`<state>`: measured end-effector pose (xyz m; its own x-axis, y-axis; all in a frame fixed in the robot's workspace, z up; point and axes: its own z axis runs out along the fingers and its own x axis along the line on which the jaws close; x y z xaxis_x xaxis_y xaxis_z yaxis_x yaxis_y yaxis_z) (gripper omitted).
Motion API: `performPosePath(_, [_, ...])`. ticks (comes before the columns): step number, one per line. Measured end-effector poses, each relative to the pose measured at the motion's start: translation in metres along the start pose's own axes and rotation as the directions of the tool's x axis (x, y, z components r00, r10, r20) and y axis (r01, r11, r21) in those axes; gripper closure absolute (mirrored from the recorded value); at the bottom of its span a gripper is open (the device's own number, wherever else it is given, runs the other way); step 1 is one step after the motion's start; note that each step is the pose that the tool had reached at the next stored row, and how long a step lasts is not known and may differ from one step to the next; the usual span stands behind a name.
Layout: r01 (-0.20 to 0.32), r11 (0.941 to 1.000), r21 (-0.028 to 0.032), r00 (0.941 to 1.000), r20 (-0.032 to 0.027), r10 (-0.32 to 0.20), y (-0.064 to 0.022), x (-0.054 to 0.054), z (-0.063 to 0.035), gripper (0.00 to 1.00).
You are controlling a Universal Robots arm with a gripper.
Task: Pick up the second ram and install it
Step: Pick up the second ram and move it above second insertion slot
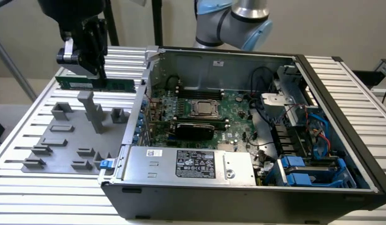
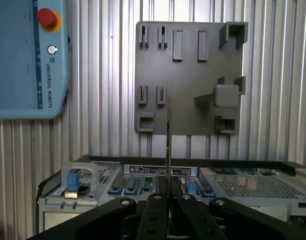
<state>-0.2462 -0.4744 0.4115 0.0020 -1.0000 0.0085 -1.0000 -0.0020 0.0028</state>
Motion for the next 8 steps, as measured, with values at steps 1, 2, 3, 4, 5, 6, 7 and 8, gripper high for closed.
performPosePath(1, [0.000,1.0000,-0.0001,1.0000,0.0004,0.000,-0.0045,0.000,-0.0002,0.86])
performPosePath(2, [0.000,1.0000,-0.0001,1.0000,0.0009,0.000,-0.0090,0.000,-0.0003,0.86])
performPosePath(3, [0.000,1.0000,-0.0001,1.0000,0.0016,0.000,-0.0135,0.000,-0.0004,0.86])
performPosePath(4, [0.000,1.0000,-0.0001,1.0000,0.0022,0.000,-0.0180,0.000,-0.0005,0.86])
performPosePath(5, [0.000,1.0000,0.0000,1.0000,0.0028,0.000,-0.0225,0.000,-0.0006,0.86])
performPosePath(6, [0.000,1.0000,-0.0001,1.0000,0.0034,0.000,-0.0274,0.000,-0.0007,0.86])
performPosePath(7, [0.000,1.0000,-0.0001,1.0000,0.0041,0.000,-0.0319,0.000,-0.0009,0.86])
performPosePath(8, [0.000,1.0000,-0.0001,1.0000,0.0047,0.000,-0.0364,0.000,-0.0010,0.86])
